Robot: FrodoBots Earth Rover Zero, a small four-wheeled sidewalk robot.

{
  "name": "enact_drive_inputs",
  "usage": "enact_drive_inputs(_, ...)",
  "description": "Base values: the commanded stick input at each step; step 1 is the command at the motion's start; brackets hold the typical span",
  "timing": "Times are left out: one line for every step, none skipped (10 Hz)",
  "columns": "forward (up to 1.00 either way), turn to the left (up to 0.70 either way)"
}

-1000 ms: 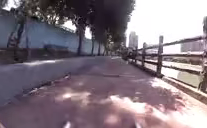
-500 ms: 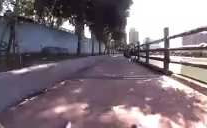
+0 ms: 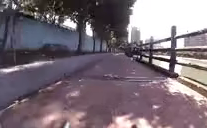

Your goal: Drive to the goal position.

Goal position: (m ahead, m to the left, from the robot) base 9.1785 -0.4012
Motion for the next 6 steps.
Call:
enact_drive_inputs(0.70,0.00)
enact_drive_inputs(0.70,0.00)
enact_drive_inputs(0.70,0.00)
enact_drive_inputs(0.70,0.00)
enact_drive_inputs(0.70,0.00)
enact_drive_inputs(0.70,0.00)
